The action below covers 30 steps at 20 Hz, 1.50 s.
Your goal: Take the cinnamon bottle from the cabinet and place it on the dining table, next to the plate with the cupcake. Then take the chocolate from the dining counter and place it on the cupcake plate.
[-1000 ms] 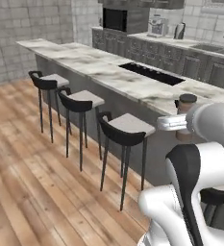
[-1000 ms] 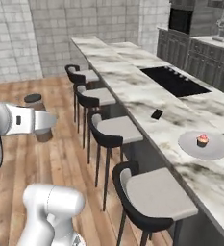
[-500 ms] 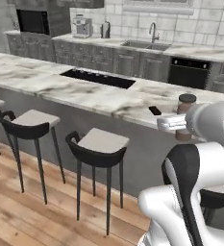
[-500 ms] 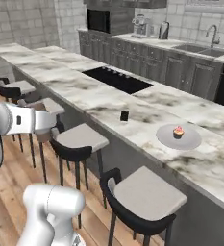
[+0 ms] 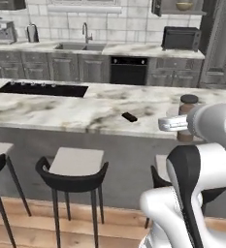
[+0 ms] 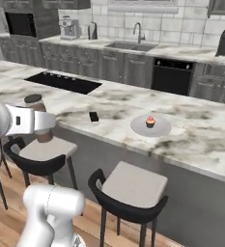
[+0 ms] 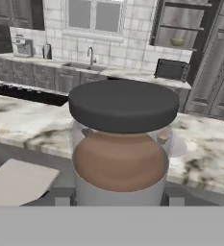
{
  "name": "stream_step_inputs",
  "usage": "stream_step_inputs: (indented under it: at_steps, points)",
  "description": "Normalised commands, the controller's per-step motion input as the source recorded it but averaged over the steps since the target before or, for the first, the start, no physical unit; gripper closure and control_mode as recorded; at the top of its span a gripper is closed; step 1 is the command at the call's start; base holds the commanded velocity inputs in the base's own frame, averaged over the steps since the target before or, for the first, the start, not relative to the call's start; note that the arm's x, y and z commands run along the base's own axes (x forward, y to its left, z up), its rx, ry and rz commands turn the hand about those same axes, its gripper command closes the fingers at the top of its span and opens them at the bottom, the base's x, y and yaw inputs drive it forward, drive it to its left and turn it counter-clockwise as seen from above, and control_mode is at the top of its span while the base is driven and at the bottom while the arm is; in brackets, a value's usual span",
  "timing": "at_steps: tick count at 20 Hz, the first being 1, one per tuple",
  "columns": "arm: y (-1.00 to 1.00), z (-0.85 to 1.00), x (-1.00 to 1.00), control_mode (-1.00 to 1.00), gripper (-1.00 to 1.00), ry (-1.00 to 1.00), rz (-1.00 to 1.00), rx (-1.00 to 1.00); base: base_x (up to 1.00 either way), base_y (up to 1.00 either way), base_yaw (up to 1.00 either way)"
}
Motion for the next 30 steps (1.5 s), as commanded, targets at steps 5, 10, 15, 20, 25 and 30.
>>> stream_step_inputs:
  at_steps: [5, 10, 15, 20, 25, 30]
  points:
    - [0.00, 0.00, 0.00, 1.00, 1.00, 0.00, 0.00, 0.00, 0.59, 0.43, -0.35]
    - [0.00, 0.00, 0.00, 1.00, 1.00, 0.00, 0.00, 0.00, 0.53, 0.50, -0.28]
    - [0.00, 0.00, 0.00, 1.00, 1.00, 0.00, 0.00, 0.00, 0.31, 0.58, -0.28]
    - [0.00, 0.00, 0.00, 1.00, 1.00, 0.00, 0.00, 0.00, 0.25, 0.65, -0.23]
    - [0.00, 0.00, 0.00, 1.00, 1.00, 0.00, 0.00, 0.00, 0.56, 0.00, -0.19]
    - [0.00, 0.00, 0.00, 1.00, 1.00, 0.00, 0.00, 0.00, 0.38, -0.17, -0.09]
